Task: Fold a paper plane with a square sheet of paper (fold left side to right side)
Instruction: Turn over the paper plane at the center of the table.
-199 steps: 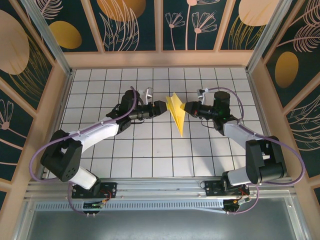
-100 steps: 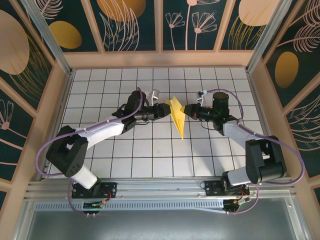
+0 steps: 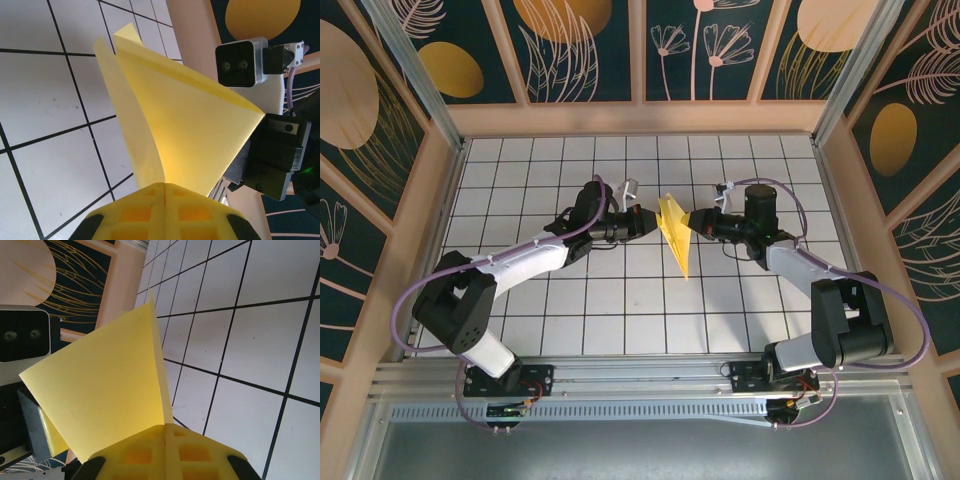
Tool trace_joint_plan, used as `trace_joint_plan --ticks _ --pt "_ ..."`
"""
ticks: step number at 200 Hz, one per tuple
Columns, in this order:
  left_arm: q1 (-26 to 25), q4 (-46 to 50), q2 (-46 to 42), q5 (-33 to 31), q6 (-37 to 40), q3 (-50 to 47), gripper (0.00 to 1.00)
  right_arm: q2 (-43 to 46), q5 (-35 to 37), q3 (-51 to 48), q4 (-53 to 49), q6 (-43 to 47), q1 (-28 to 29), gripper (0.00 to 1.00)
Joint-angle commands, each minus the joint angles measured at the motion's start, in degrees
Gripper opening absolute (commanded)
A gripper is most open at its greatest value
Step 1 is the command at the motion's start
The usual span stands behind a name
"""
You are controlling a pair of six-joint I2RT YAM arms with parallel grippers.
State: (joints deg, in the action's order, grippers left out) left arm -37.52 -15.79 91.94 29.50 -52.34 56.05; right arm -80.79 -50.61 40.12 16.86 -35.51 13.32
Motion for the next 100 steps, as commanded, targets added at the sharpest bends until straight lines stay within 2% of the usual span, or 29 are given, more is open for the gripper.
trace_joint_plan --ticks 1,38,76,100 --pt "-0.4 1.4 -0.3 -0.5 0.7 1.4 0.0 0.1 0.8 1.8 -0.7 1.4 0.5 0.0" --pt "-0.3 3.3 -0.8 -3.0 0.7 0.8 0.0 0.6 2.5 2.0 -2.1 2.0 0.4 0.0" --pt "-0.4 2.3 -0.7 -4.8 -2.3 -1.8 0.0 3.2 10.3 4.7 -11.8 6.9 0.4 0.24" --pt "-0.4 0.0 0.2 -5.3 -4.5 -3.9 0.0 4.7 18.6 8.2 -22.3 12.3 0.7 0.32"
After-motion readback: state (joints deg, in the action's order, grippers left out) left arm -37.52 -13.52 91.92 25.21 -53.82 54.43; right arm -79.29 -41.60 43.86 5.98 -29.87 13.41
